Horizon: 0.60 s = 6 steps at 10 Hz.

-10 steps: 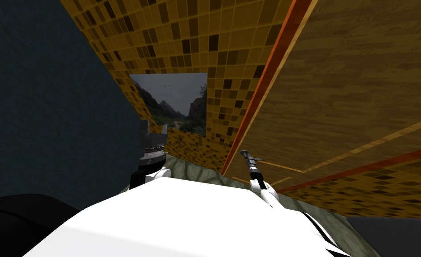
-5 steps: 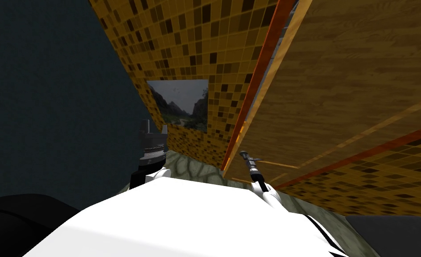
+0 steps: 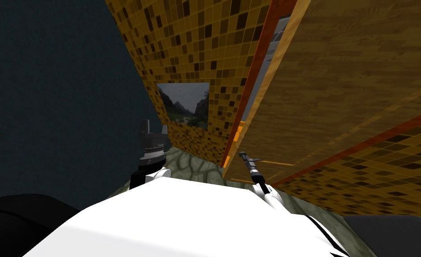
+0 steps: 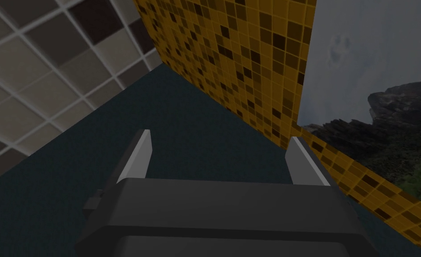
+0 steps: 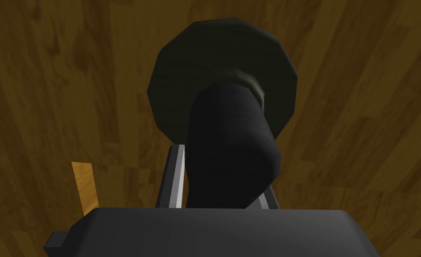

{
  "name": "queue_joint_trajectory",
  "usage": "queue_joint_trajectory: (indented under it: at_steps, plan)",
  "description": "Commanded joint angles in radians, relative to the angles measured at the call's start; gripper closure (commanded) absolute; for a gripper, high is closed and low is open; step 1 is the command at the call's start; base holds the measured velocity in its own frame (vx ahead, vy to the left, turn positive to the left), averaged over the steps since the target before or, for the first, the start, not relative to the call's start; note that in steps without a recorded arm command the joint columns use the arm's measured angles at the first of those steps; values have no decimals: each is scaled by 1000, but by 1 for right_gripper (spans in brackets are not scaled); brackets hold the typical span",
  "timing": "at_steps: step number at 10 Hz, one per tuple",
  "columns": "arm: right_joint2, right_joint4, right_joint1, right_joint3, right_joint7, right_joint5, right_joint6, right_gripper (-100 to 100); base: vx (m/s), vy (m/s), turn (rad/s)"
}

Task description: Pull the door open

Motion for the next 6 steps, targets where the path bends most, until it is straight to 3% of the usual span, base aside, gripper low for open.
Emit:
queue_joint_trajectory:
  at_steps: [1, 3, 4, 6]
  plan:
    - [-17, -21, 24, 14, -22, 9, -24, 100, -220, -75, 116]
    - [-39, -25, 45, 34, -50, 21, -61, 100, -227, -87, 101]
    - [-39, -25, 45, 34, -50, 21, -61, 100, -130, -40, 25]
    - [-66, -30, 70, 58, -84, 36, -106, 100, -169, -54, 82]
